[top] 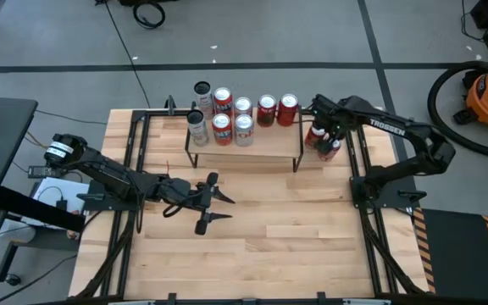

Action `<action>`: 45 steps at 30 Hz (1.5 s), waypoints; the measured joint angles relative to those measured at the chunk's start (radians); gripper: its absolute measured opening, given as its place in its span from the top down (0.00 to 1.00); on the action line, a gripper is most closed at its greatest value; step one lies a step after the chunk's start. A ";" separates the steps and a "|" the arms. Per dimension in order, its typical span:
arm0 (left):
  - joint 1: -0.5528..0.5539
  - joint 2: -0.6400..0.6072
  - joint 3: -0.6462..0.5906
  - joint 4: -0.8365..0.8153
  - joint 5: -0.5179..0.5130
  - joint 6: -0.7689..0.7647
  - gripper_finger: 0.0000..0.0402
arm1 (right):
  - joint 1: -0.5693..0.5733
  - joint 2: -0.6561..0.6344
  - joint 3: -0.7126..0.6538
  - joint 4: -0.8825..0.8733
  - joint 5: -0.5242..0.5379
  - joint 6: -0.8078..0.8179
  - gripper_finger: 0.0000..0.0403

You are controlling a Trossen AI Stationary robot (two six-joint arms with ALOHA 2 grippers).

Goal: Place canned beverage on shelf
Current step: Put the red and white soda can on the shelf aligned with the other red and white soda can

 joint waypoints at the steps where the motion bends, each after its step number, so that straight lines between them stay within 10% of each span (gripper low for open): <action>1: 0.000 0.000 0.000 -0.002 0.000 0.000 0.47 | 0.001 0.008 -0.008 -0.002 -0.005 0.000 0.11; 15: 0.000 0.000 0.000 -0.011 0.000 -0.003 0.47 | 0.057 0.022 -0.078 -0.014 -0.095 0.041 0.14; 45: 0.000 0.000 0.000 -0.013 0.001 -0.028 0.47 | 0.726 0.009 -0.082 0.104 -0.148 0.303 0.17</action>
